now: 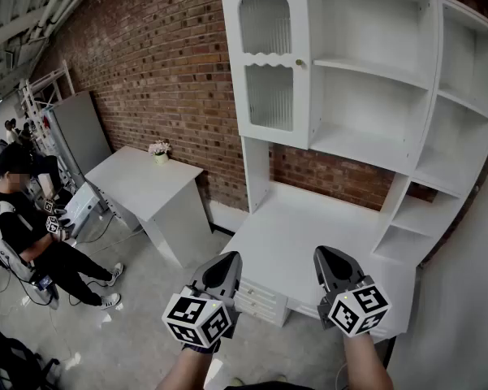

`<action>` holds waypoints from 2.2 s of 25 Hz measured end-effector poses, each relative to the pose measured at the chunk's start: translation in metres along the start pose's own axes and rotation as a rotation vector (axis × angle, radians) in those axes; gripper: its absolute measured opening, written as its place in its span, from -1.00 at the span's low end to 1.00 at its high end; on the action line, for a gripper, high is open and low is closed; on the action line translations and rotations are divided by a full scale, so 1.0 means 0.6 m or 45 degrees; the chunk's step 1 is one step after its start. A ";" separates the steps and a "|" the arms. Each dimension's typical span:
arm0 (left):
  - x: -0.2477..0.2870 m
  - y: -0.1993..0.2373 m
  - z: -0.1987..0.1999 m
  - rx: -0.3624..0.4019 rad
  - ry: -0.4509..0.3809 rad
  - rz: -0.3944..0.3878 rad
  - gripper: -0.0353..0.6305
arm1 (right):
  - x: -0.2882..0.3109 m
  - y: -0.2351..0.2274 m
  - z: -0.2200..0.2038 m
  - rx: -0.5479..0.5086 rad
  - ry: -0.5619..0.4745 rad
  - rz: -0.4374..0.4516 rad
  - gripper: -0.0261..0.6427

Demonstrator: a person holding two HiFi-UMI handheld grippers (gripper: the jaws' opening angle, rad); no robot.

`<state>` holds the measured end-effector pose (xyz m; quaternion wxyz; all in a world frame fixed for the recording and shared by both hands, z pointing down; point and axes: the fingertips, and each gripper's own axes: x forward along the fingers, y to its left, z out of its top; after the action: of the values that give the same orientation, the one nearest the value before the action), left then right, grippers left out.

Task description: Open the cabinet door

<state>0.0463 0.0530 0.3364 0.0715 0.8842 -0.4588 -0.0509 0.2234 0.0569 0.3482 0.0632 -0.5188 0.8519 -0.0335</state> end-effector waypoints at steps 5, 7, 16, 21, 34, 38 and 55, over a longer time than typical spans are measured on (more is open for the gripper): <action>0.006 -0.018 -0.002 0.010 -0.003 0.005 -0.88 | -0.011 -0.012 0.003 -0.006 -0.006 0.007 -0.92; 0.006 -0.023 -0.003 0.013 -0.002 0.012 -0.88 | -0.016 -0.013 0.004 -0.008 -0.003 0.008 -0.92; 0.006 -0.032 -0.014 0.049 0.005 0.069 -0.88 | -0.037 -0.031 0.012 -0.135 0.019 -0.023 -0.92; 0.004 -0.032 -0.021 0.069 0.018 0.099 -0.88 | -0.035 -0.038 0.020 -0.141 0.012 -0.020 -0.92; 0.044 0.044 -0.038 0.065 0.025 0.096 -0.88 | 0.043 -0.042 -0.012 -0.116 0.044 -0.027 -0.92; 0.065 0.092 -0.033 0.071 0.024 0.082 -0.88 | 0.095 -0.039 -0.014 -0.123 0.045 -0.044 -0.92; 0.159 0.317 0.006 0.078 0.029 -0.037 -0.88 | 0.328 -0.027 -0.027 -0.164 0.046 -0.195 -0.92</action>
<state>-0.0522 -0.1335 0.3635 0.0489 0.8930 -0.4466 -0.0279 0.1461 -0.1256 0.3520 0.0114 -0.5849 0.8110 0.0074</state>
